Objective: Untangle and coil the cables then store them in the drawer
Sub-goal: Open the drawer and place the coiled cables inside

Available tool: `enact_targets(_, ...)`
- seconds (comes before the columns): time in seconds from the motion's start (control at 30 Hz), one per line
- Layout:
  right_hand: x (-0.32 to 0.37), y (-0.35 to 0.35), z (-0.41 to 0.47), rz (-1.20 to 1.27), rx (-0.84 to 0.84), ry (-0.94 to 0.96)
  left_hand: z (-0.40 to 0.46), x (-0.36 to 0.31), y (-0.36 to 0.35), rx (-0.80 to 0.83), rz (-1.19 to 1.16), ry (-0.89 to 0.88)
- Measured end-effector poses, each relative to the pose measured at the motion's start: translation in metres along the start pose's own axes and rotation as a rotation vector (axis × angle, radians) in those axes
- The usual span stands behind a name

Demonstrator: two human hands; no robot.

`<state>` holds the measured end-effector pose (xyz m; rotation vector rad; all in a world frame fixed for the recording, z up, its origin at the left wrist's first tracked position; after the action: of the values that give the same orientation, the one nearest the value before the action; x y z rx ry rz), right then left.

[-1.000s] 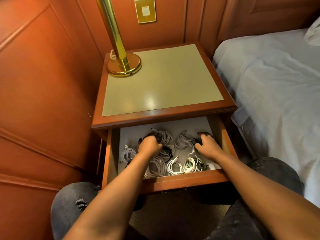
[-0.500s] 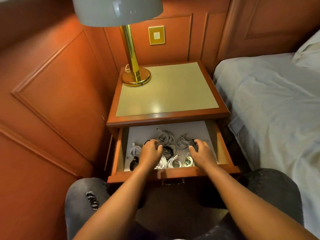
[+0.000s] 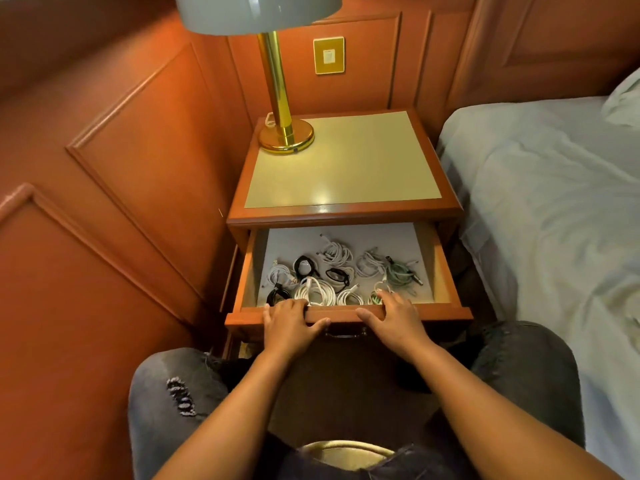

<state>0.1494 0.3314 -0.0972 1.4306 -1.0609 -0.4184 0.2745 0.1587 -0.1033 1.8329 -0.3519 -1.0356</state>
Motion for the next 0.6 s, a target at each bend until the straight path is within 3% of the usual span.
enact_targets(0.23,0.002,-0.021,0.0,-0.18,-0.041,0.015,0.004,0.013,-0.004,0.044,0.007,-0.073)
enact_targets(0.6,-0.003,-0.027,0.005,-0.142,-0.073,0.033,0.003,0.014,-0.009,-0.007,-0.022,-0.081)
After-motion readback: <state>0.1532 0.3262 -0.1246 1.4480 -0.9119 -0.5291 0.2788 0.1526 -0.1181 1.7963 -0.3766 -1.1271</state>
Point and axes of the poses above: each hand's wrist, its own z-axis towards the middle knuckle, its own y-axis out of the back of the hand, x = y × z, the point moved 1 cm from there along z, towards the middle knuckle, and after that the axes turned 13 degrees about -z, right-handed, at the moved point
